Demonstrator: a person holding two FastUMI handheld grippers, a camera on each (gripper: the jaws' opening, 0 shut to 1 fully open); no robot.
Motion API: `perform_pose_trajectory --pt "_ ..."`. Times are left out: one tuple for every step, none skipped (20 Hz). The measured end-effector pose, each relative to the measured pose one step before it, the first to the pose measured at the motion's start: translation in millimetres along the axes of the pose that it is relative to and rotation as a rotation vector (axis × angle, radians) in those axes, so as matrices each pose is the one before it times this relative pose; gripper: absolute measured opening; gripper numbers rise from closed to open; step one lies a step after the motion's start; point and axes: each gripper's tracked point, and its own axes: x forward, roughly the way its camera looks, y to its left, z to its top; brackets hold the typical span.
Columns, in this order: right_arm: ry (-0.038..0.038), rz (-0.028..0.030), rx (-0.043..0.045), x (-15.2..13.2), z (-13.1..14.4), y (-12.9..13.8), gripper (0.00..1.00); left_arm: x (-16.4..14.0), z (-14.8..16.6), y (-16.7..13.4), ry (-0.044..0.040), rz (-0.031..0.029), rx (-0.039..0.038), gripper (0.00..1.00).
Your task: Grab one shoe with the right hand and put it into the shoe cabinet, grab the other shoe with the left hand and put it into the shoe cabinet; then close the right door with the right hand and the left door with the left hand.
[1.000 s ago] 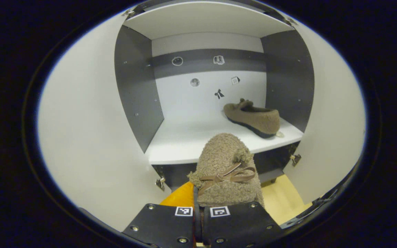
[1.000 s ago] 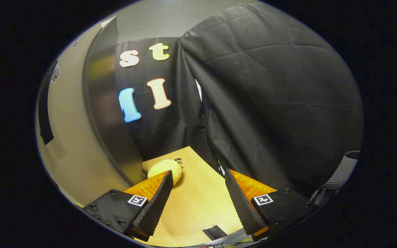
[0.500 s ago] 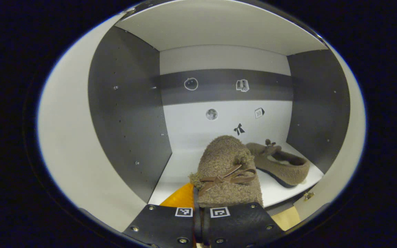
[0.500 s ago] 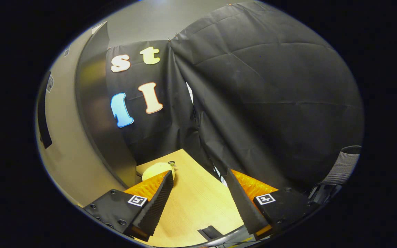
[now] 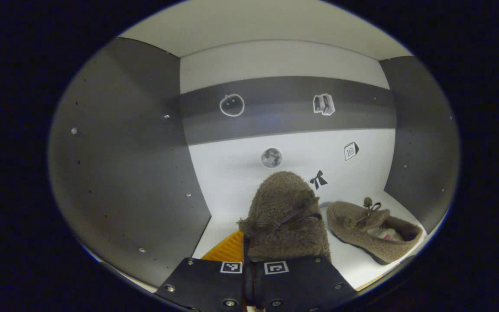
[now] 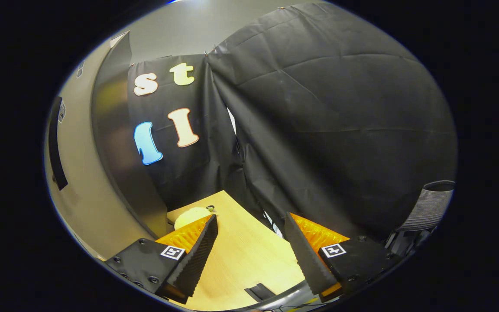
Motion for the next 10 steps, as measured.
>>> perform_pose_trajectory --pt "0.00001 -0.00296 0.0018 -0.46 0.03 -1.61 0.98 -1.33 -0.36 0.56 0.01213 -0.00187 0.00129 0.03" --pt "0.00198 -0.00257 0.00442 1.05 -0.39 -1.06 0.98 0.65 1.53 -0.15 0.01303 -0.0011 0.00448 0.0" --pt "0.00371 -0.00113 0.00615 0.44 -1.42 -0.17 0.98 3.35 -2.43 -0.29 0.01315 0.0045 0.00343 0.0" --pt "0.00365 -0.00203 0.00587 -0.4 -1.3 -1.4 0.98 -3.25 -2.4 0.08 0.01114 0.00613 0.00879 0.04" --pt "0.00444 -0.00313 0.0043 0.66 -1.92 -1.96 0.98 -0.72 0.62 -0.71 0.00317 -0.01161 0.00465 0.04" --pt "0.00684 -0.00496 0.0041 0.47 -2.54 -1.75 0.98 2.61 -1.44 -4.97 0.00476 -0.01768 0.00477 0.07" --pt "-0.00041 -0.00286 0.00639 -0.74 -0.66 -1.17 0.98 0.85 -1.84 -2.78 0.00665 -0.01228 0.00519 0.13" --pt "-0.00257 0.00036 0.00603 -0.28 0.6 -0.09 0.98 2.93 -0.98 -1.71 0.01012 -0.00048 0.00368 0.1" --pt "0.00222 -0.00085 0.003 0.51 -1.8 -0.2 0.98 1.8 -1.14 -2.64 0.00211 -0.00668 -0.00357 0.13" --pt "0.00554 -0.00055 0.00075 0.88 -2.45 -0.22 0.98 -3.04 0.16 -1.54 0.0019 -0.00286 -0.00561 0.16"
